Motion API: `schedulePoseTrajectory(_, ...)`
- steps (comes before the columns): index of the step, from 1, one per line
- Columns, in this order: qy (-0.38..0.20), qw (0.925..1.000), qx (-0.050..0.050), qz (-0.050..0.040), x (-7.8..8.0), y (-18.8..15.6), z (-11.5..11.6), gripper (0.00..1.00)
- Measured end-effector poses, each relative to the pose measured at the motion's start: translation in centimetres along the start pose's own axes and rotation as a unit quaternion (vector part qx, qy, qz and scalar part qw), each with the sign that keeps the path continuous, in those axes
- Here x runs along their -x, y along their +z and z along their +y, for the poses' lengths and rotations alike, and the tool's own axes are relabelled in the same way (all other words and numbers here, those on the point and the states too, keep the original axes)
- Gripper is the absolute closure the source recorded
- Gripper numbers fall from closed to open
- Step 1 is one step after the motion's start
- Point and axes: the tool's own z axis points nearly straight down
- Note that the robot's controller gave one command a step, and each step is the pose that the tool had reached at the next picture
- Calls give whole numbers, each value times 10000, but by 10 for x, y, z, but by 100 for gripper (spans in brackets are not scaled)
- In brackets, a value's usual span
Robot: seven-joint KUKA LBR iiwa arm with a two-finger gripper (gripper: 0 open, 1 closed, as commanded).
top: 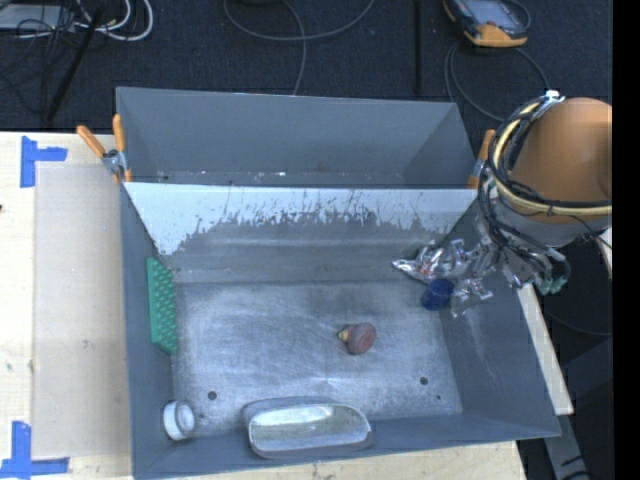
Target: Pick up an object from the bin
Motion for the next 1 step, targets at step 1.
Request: schedulePoseTrajectory(1,-1825,9832,4,28,-71,-52,-25,100)
